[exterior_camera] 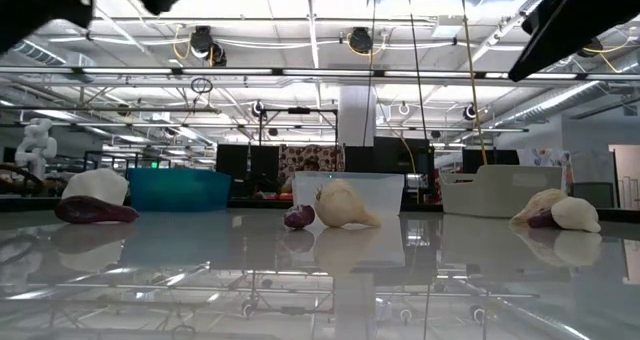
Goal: Sort produce into baskets
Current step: Put the lemon into the blue bin
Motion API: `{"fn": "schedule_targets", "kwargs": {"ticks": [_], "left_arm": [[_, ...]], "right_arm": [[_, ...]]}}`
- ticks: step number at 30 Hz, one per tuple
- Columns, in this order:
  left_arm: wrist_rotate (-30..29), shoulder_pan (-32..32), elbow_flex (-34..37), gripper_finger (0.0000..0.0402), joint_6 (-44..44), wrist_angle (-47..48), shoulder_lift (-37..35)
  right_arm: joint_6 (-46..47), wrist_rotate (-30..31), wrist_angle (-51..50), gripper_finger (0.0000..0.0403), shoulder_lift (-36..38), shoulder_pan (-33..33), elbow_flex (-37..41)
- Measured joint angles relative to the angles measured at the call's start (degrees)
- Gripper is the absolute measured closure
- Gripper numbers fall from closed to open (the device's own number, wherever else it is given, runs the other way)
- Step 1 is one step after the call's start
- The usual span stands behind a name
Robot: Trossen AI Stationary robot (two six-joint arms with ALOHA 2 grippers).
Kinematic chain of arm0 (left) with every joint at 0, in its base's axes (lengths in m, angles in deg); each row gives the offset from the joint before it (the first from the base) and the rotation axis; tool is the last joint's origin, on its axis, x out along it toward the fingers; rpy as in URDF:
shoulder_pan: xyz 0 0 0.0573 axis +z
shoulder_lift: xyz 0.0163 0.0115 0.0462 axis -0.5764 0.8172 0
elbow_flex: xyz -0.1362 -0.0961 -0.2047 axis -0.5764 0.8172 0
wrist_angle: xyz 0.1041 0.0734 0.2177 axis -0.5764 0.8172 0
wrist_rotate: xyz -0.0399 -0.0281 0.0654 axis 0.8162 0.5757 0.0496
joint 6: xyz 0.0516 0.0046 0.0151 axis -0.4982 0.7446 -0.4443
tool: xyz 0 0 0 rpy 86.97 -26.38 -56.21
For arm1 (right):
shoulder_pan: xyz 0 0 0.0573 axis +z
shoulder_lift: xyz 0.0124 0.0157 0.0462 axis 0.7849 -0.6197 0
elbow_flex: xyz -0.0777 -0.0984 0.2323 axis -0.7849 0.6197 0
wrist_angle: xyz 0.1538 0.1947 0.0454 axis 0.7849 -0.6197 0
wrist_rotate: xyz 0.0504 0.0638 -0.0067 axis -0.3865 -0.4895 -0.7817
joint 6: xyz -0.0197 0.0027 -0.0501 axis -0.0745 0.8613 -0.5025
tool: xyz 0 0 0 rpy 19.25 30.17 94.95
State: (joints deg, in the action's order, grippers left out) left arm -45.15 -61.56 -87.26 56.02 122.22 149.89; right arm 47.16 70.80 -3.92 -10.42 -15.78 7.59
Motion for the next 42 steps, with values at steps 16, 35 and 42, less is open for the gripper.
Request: {"fn": "schedule_targets", "kwargs": {"ticks": [16, 35, 42], "left_arm": [[-1.2, -6.8, 8.5, 0.0149, 9.8, -8.4, 0.1], [-1.7, -7.2, 17.1, 0.0149, 9.0, -17.4, 0.1], [-1.8, -7.2, 17.1, 0.0149, 9.0, -17.6, 0.1]], "right_arm": [[-6.6, -0.5, 3.8, 0.0218, 0.0, -4.7, 0.0], [-7.3, -5.0, 5.1, 0.0218, 0.0, -6.6, 0.0], [-5.8, -5.0, 5.0, 0.0218, 0.0, -6.6, 0.0]]}}
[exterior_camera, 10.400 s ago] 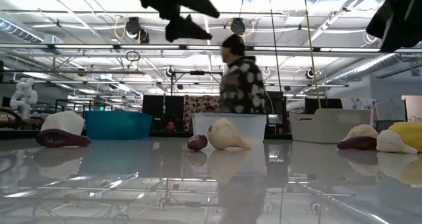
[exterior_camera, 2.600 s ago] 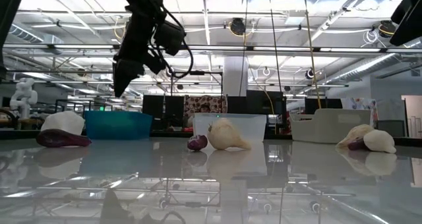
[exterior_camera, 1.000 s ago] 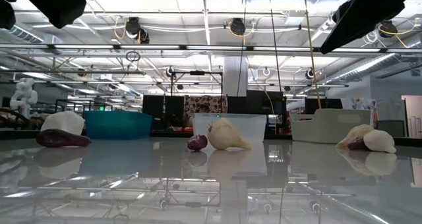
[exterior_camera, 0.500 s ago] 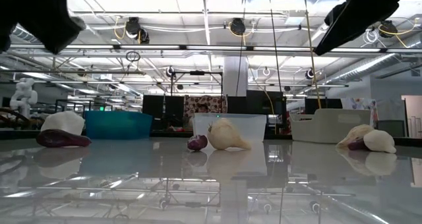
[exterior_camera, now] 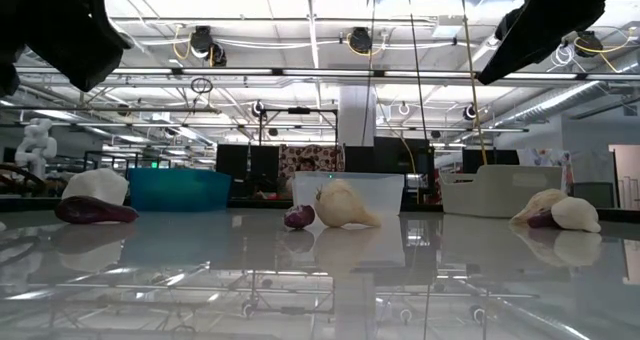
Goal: Sort produce into baskets
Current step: Put the lemon into the blue bin
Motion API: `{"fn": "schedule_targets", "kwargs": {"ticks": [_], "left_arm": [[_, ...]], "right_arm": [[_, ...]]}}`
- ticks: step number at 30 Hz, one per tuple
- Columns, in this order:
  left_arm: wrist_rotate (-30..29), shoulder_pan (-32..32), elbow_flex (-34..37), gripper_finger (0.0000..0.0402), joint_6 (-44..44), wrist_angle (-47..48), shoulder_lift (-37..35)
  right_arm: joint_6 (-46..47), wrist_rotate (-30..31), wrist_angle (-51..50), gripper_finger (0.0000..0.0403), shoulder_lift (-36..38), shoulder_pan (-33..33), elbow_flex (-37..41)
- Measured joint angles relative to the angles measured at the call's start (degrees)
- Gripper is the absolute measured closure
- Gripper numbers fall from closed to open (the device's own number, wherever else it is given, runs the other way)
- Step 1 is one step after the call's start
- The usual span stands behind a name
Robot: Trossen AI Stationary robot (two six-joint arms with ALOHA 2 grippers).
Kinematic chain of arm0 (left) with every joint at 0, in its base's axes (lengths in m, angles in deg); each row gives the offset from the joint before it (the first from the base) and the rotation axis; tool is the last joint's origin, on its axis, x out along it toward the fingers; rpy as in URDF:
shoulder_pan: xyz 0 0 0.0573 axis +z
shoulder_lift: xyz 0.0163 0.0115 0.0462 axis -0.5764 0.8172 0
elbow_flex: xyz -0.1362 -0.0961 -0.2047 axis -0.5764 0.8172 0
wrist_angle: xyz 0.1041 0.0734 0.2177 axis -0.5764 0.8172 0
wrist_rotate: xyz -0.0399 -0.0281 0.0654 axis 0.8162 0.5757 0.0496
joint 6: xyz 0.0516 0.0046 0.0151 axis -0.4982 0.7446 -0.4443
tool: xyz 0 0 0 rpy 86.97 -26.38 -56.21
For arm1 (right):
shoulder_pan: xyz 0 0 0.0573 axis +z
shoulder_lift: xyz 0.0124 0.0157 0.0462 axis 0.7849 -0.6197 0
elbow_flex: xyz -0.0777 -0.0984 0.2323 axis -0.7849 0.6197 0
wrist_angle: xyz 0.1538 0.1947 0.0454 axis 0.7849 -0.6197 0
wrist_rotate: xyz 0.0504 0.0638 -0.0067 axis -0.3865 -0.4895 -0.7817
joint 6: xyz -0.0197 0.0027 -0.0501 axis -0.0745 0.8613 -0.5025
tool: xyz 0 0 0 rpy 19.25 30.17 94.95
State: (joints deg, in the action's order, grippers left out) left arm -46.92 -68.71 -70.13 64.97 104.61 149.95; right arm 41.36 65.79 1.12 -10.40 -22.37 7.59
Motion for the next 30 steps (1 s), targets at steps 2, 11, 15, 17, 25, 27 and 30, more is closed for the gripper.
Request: {"fn": "schedule_targets", "kwargs": {"ticks": [2, 11, 15, 17, 25, 27, 30], "left_arm": [[0.0, 0.0, 0.0, 0.0149, 0.0, -0.2, 0.0], [0.3, 0.0, 0.0, 0.0149, -2.5, -0.2, 2.8], [0.9, 0.0, 0.0, 0.0149, -4.6, -0.3, 4.5], [1.1, 0.0, 0.0, 0.0149, -5.8, -0.3, 5.2], [3.0, 0.1, 0.0, 0.0152, -7.7, -0.1, 5.7], [3.1, 0.1, 0.0, 0.0162, -8.3, 0.1, 5.7], [3.1, 0.1, 0.0, 0.0191, -9.1, 0.1, 5.7]], "right_arm": [[0.0, -0.1, 0.0, 0.0218, 0.0, 0.0, 0.0], [0.0, -1.5, 0.0, 0.0218, 0.0, 0.0, 0.0], [0.0, -1.5, 0.0, 0.0218, 0.0, 0.0, 0.0], [0.0, -1.5, 0.0, 0.0218, 0.0, 0.0, 0.0], [0.0, -1.5, 0.0, 0.0218, 0.0, 0.0, 0.0], [0.0, -1.5, 0.0, 0.0218, 0.0, 0.0, 0.0], [0.0, -1.5, 0.0, 0.0218, 0.0, 0.0, 0.0]]}}
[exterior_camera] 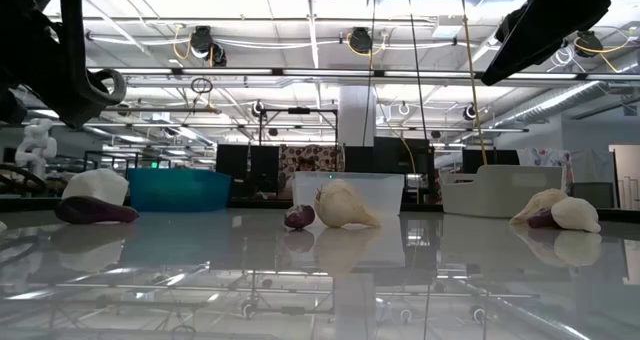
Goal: Sort produce into baskets
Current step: Put the lemon into the blue bin
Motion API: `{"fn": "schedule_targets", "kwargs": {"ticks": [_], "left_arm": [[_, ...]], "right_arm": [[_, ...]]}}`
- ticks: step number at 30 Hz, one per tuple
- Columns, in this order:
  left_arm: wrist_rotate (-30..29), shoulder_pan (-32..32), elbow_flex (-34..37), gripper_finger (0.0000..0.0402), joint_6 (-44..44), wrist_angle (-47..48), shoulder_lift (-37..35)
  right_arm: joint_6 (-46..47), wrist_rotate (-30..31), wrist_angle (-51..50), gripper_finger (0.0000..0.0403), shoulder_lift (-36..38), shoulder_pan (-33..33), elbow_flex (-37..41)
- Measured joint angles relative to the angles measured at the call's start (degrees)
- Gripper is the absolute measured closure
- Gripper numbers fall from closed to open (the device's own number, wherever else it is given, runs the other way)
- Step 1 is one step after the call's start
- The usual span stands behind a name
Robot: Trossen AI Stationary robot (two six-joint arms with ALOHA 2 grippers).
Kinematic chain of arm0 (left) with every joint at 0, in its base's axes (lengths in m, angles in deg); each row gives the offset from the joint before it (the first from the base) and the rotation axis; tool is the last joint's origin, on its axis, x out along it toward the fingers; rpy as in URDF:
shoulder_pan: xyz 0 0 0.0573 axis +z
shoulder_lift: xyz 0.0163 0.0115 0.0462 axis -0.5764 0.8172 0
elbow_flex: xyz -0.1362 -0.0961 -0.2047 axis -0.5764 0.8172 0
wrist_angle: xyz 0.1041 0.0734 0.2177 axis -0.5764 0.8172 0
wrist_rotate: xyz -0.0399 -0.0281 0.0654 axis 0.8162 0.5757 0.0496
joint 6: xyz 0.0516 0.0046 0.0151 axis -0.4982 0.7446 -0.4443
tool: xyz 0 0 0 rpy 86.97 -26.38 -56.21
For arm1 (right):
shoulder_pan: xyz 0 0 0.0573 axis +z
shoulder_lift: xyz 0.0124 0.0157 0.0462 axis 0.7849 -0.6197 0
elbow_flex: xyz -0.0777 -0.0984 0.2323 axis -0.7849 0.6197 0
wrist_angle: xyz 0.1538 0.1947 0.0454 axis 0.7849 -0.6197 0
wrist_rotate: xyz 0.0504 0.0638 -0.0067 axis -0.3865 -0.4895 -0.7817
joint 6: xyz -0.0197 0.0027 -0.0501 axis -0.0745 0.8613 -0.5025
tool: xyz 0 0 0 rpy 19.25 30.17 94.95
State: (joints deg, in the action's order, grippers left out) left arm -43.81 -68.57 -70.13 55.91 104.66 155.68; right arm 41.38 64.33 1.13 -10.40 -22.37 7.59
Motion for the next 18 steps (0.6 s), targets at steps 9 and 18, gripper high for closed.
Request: {"fn": "schedule_targets", "kwargs": {"ticks": [9, 18], "left_arm": [[-2.0, 1.7, -0.8, 0.0251, -4.6, 3.9, -1.6], [-17.4, 5.7, -7.7, 0.023, -9.0, 21.8, -11.1]], "right_arm": [[0.0, 0.4, 0.0, 0.0218, 0.0, 0.0, 0.0], [4.5, 0.4, 0.0, 0.0218, 0.0, 0.0, 0.0]]}}
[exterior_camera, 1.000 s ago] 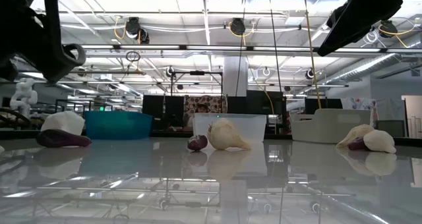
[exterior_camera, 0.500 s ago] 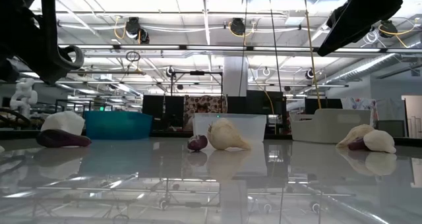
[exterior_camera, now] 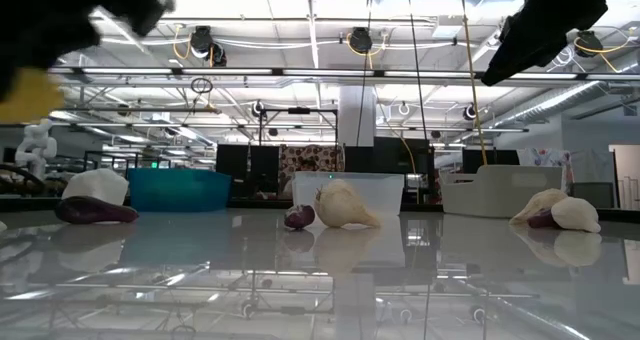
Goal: Sort produce into baskets
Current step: Put the lemon into the blue bin
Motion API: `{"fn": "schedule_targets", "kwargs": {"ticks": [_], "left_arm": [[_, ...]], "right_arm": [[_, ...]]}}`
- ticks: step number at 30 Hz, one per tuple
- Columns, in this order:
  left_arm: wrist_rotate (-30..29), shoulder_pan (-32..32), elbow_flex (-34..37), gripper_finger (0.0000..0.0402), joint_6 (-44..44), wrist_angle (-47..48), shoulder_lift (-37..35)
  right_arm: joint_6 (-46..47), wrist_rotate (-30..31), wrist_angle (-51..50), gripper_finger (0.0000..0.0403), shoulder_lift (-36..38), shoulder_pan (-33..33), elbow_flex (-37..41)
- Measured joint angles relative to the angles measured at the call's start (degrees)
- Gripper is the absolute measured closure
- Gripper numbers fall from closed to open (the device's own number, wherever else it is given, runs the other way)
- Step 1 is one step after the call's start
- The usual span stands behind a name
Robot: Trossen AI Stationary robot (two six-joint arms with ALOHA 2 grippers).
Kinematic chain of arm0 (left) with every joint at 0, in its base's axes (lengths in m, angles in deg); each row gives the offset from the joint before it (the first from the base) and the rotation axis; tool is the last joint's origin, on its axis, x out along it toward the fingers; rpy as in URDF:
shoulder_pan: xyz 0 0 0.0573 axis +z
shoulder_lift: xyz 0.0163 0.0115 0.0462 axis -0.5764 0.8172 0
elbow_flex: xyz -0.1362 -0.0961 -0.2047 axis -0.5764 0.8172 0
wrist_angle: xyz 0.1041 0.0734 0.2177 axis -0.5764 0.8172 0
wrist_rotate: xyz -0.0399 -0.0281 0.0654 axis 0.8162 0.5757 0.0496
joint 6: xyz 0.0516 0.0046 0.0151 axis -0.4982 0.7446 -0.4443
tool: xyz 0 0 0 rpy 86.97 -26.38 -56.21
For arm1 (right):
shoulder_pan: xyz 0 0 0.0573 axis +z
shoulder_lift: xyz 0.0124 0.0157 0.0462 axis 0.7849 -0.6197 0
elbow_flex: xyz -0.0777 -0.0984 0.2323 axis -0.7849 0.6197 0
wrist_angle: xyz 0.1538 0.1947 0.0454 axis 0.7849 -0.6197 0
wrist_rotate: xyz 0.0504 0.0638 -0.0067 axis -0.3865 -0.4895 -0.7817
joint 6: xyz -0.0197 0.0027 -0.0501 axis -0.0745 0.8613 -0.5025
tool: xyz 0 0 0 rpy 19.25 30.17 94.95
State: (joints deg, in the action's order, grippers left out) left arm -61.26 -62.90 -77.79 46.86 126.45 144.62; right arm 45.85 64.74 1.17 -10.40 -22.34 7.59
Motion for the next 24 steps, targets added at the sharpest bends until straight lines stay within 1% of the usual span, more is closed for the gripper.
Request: {"fn": "schedule_targets", "kwargs": {"ticks": [3, 6, 7, 9, 11, 15, 19, 24], "left_arm": [[-10.1, 3.6, -0.2, 0.0229, -3.3, -0.6, -4.7], [-21.0, 9.0, 0.1, 0.0229, -8.3, -2.8, -9.0], [-23.6, 11.3, 0.1, 0.0229, -10.2, -3.4, -10.2], [-26.9, 16.6, 0.1, 0.0229, -14.1, -4.9, -12.1], [-28.2, 22.9, 0.1, 0.0228, -18.2, -5.9, -13.0], [-28.3, 35.7, 0.3, 0.0228, -25.9, -8.1, -13.1], [-26.8, 47.8, 2.3, 0.0228, -30.5, -12.5, -12.2], [-27.7, 56.8, 4.0, 0.0228, -34.8, -14.1, -11.6]], "right_arm": [[3.1, 0.0, -0.1, 0.0218, -0.1, 0.5, 0.0], [6.6, 0.1, -0.2, 0.0218, -0.8, 1.8, 0.0], [8.0, 0.0, -0.4, 0.0218, -1.2, 2.5, 0.0], [10.6, -0.2, -0.6, 0.0218, -2.0, 3.9, 0.0], [13.4, -0.2, -0.5, 0.0218, -3.0, 5.7, 0.0], [20.1, -0.3, 0.1, 0.0218, -4.5, 9.3, 0.0], [26.5, -0.3, 0.9, 0.0218, -6.0, 12.6, 0.0], [33.0, -0.3, 2.1, 0.0218, -8.2, 16.4, 0.0]]}}
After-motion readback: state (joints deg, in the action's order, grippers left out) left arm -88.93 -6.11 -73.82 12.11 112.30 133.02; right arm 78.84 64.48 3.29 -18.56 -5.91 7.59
